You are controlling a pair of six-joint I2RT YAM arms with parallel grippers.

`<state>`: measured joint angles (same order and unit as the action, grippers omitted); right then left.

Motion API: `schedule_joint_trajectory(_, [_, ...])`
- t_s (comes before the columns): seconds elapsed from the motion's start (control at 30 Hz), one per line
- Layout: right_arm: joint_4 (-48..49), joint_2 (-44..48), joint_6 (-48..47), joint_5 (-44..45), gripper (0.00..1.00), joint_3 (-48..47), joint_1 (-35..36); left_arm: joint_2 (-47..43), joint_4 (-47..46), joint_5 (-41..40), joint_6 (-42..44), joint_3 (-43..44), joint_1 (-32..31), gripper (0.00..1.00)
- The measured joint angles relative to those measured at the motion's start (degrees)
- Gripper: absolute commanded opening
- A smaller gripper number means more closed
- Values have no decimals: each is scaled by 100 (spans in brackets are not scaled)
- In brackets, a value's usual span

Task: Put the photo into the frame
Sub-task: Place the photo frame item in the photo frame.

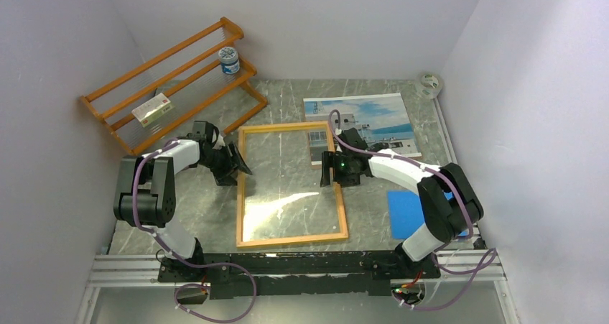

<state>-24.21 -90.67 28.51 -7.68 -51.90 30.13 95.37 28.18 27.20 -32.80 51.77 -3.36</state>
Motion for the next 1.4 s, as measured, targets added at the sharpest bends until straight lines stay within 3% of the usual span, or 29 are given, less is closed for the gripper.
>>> schedule_joint_trajectory(0.1, [39,151,15,-229,75,133,39,4,-15,22,-4,0,0,69])
schedule_joint_trajectory(0.3, [15,369,223,-127,65,173,9,4,-24,35,-2,0,0,68])
schedule_joint_trajectory(0.47, [31,693,511,81,66,216,2,4,-15,28,-2,0,0,67])
schedule_joint_trajectory(0.67, [33,1032,848,308,51,354,-11,-90,33,-188,9,0,-26,77])
schedule_joint_trajectory(0.8, [81,1054,1025,267,47,389,-11,-361,136,-544,24,0,-42,79])
schedule_joint_trajectory(1.07, [87,975,1252,94,47,535,-11,-660,188,-791,37,-39,-42,66])
schedule_joint_trajectory(1.23, [85,898,1268,-153,42,702,-9,-636,170,-627,13,-334,-42,63])
schedule_joint_trajectory(1.4, [94,881,1318,-330,46,835,-11,-555,149,-420,-33,-492,-42,63])
